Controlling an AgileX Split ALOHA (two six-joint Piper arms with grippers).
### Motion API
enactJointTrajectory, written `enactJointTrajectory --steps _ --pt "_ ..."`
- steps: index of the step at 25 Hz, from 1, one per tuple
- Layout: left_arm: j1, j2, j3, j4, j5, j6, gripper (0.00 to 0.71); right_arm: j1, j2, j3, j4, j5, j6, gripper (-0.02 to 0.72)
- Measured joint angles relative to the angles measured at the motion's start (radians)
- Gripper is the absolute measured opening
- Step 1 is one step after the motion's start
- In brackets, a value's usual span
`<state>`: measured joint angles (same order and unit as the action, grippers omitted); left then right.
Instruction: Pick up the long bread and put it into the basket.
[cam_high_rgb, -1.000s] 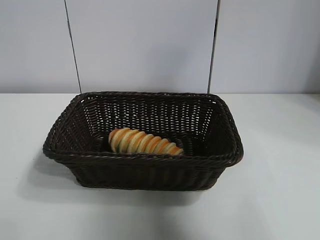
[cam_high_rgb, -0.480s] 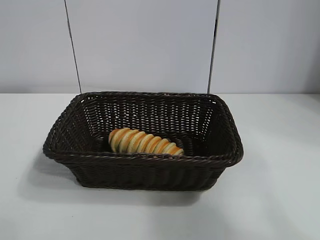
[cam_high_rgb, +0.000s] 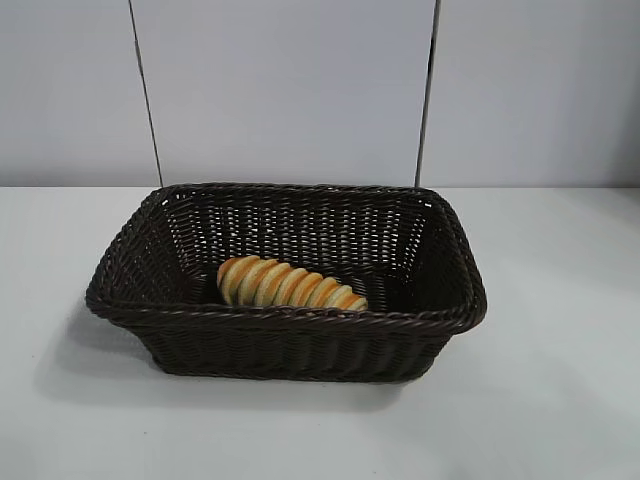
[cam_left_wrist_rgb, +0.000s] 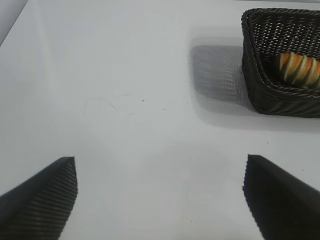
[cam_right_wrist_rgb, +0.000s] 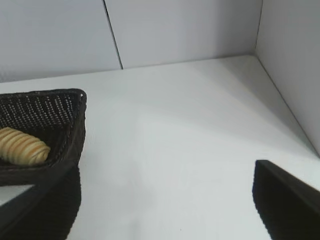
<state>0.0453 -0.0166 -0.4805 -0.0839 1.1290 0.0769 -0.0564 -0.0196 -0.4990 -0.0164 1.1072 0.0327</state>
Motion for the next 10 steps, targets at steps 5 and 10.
enactJointTrajectory --steps 5,10 --pt "0.0 0.0 0.0 0.0 0.0 0.0 0.647 0.0 0.0 0.032 0.016 -0.01 0.0 0.64" --pt "0.0 0.0 0.0 0.0 0.0 0.0 0.647 0.0 0.0 0.032 0.016 -0.013 0.0 0.639"
